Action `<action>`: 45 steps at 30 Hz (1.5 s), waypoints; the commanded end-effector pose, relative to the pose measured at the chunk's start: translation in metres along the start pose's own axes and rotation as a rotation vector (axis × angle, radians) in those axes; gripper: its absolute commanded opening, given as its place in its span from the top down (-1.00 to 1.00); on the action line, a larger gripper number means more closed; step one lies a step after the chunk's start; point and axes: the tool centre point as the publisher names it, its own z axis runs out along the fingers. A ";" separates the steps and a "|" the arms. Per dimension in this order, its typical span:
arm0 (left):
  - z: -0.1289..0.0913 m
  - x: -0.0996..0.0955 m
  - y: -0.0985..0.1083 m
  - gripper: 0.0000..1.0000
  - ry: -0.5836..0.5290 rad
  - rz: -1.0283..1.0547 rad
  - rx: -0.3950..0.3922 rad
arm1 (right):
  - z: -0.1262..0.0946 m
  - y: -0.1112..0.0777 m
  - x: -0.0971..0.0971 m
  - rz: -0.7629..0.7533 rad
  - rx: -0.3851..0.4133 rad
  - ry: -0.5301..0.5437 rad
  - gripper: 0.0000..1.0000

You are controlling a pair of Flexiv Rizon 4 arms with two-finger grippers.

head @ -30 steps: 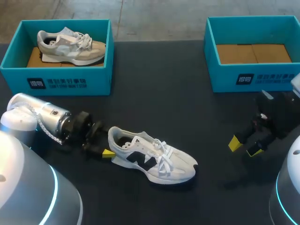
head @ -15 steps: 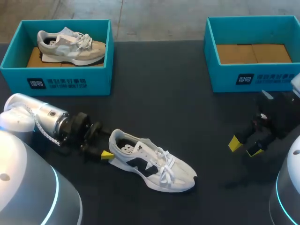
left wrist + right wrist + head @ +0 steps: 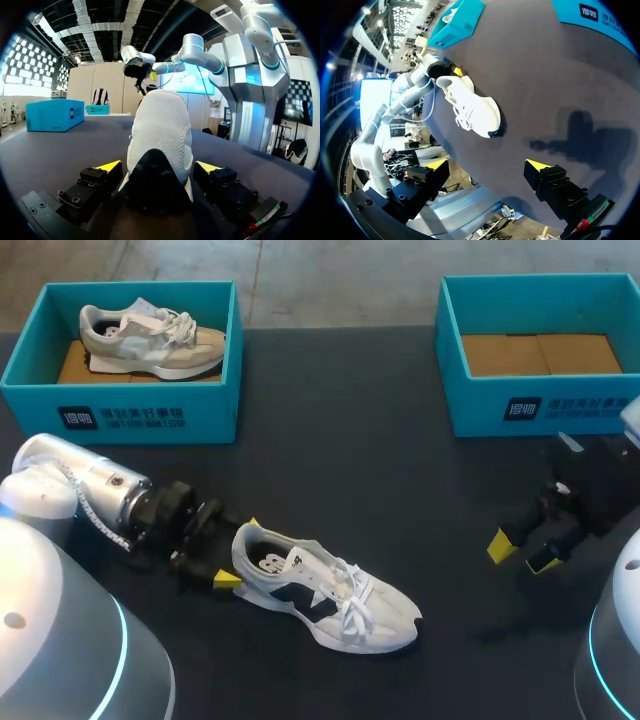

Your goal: Take the shoe out of the shoebox, open the shoe tongue, remove and reinsert the insole, then place the shoe into the shoebox

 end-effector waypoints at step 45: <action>0.009 0.005 0.003 1.00 0.042 0.033 0.017 | 0.001 -0.001 0.000 0.002 -0.001 -0.003 -1.00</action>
